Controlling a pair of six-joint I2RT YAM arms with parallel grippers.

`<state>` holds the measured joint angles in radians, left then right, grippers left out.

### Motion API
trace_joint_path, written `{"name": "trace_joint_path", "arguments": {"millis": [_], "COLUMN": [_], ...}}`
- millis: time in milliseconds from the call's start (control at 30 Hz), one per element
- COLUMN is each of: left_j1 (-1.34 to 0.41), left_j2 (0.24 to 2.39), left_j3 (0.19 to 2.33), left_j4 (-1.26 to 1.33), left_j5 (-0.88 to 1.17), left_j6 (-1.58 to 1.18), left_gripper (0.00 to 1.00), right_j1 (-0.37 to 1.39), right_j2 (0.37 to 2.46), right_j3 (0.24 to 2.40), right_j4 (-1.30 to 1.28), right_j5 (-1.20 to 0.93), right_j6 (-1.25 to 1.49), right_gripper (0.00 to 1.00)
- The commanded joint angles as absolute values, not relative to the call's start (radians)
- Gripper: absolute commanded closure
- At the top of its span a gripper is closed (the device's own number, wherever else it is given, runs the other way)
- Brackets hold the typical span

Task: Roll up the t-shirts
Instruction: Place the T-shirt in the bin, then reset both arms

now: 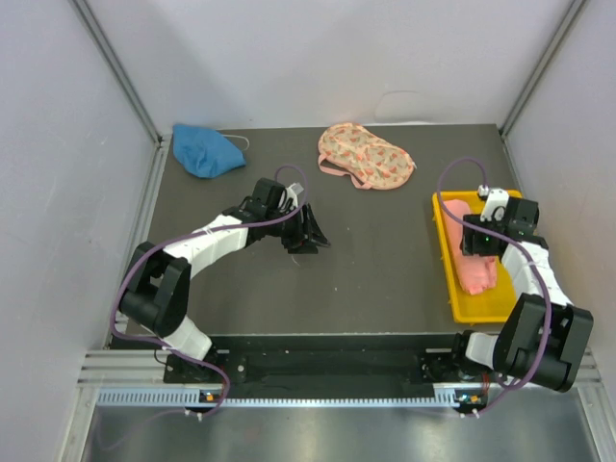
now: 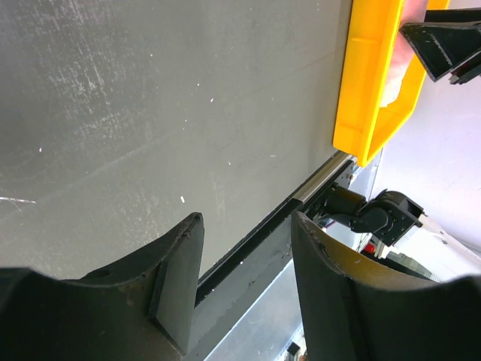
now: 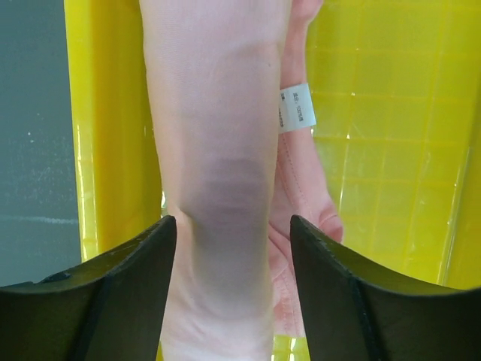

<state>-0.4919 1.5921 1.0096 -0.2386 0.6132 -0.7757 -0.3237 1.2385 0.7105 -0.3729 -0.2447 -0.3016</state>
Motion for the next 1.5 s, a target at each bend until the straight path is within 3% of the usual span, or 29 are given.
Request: {"name": "trace_joint_path", "arguments": {"millis": [0, 300, 433, 467, 500, 633, 700, 767, 800, 1133, 1467], "left_j1": [-0.491, -0.491, -0.488, -0.489, -0.489, -0.479, -0.471, -0.462, -0.459, -0.456, -0.457], "left_j2": [1.562, 1.562, 1.557, 1.557, 1.555, 1.533, 1.511, 1.505, 1.496, 1.405, 1.313], "left_j3": [1.006, 1.011, 1.014, 1.014, 1.015, 1.014, 1.006, 1.006, 1.009, 0.983, 0.928], "left_j4": [-0.201, -0.206, -0.216, -0.221, -0.233, -0.281, -0.293, -0.316, -0.322, -0.400, -0.393], "left_j5": [0.621, 0.617, 0.603, 0.595, 0.589, 0.531, 0.485, 0.453, 0.433, 0.235, 0.147], "left_j6": [-0.770, -0.770, -0.759, -0.756, -0.753, -0.698, -0.677, -0.652, -0.641, -0.600, -0.598], "left_gripper": [0.45, 0.44, 0.43, 0.43, 0.42, 0.38, 0.29, 0.07, 0.01, 0.01, 0.01], "right_j1": [-0.333, -0.313, -0.201, -0.180, -0.138, -0.007, 0.064, 0.136, 0.156, 0.488, 0.500], "right_j2": [1.218, 1.169, 1.143, 1.137, 1.134, 1.105, 1.077, 1.054, 1.030, 0.930, 0.948], "right_j3": [0.798, 0.948, 1.043, 1.052, 1.063, 1.094, 1.092, 1.075, 1.065, 0.790, 0.747], "right_j4": [-0.409, -0.460, -0.491, -0.489, -0.497, -0.511, -0.511, -0.505, -0.500, -0.339, -0.250], "right_j5": [-0.224, -0.170, -0.104, -0.097, -0.089, -0.025, -0.005, 0.025, 0.028, 0.084, 0.035], "right_j6": [-0.278, -0.138, -0.095, -0.077, -0.031, 0.060, 0.116, 0.173, 0.237, 0.397, 0.427], "right_gripper": [0.37, 0.34, 0.32, 0.26, 0.01, 0.01, 0.01, 0.01, 0.01, 0.01, 0.01]}}
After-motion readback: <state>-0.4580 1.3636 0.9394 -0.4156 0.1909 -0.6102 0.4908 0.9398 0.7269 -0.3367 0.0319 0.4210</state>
